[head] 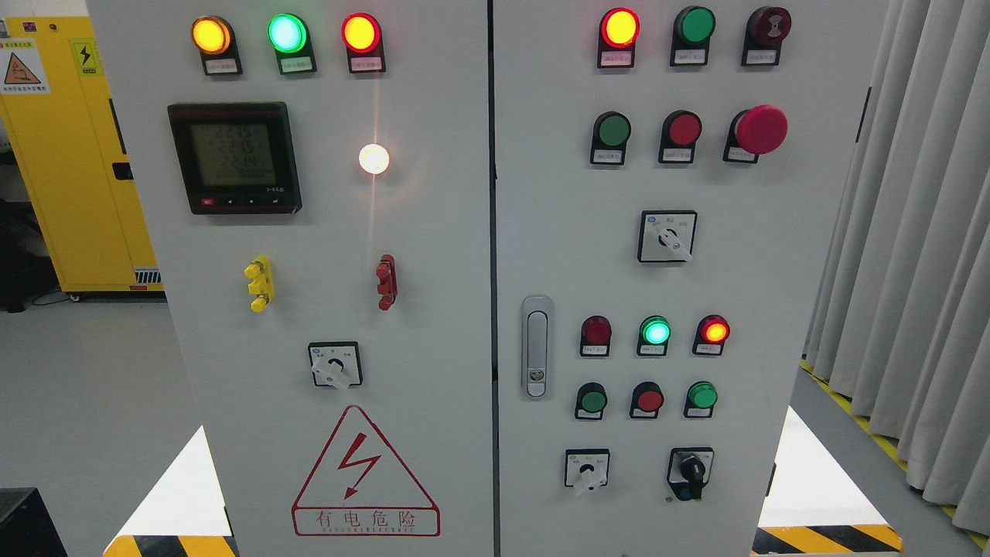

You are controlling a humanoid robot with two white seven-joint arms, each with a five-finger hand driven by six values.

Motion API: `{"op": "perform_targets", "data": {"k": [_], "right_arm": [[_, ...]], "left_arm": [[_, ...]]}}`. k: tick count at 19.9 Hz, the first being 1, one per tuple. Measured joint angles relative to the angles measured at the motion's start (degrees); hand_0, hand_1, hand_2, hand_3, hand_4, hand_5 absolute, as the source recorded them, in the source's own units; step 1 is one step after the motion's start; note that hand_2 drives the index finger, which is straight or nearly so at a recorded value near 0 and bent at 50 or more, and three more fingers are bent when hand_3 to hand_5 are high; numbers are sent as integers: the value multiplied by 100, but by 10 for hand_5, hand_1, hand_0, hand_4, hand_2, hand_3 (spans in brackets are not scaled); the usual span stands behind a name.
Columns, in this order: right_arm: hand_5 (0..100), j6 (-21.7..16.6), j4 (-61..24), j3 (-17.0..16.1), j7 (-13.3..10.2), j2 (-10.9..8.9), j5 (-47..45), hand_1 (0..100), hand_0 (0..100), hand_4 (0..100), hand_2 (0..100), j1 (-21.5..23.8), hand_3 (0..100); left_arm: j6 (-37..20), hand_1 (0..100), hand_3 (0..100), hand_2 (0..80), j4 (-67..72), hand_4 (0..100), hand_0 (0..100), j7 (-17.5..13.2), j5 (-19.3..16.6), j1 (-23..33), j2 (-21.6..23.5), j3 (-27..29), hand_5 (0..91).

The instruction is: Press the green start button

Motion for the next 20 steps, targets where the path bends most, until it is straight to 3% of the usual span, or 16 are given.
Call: {"op": "perform_targets", "data": {"k": [18,19,20], "right_arm": [[96,0,-40,-2,-24,-14,-16,698,444,105,0,-30,34],[103,-1,-64,-2,-29,-36,53,709,407,115,0,-30,45],[216,-13,-83,-6,-25,-61,193,728,379,262,0,-30,145]], "left_arm": [[0,556,0,0,0,0,120,0,1,0,-1,-1,0],[0,556,0,0,0,0,120,0,1,0,-1,-1,0],[0,556,0,0,0,0,120,0,1,0,-1,-1,0]]}}
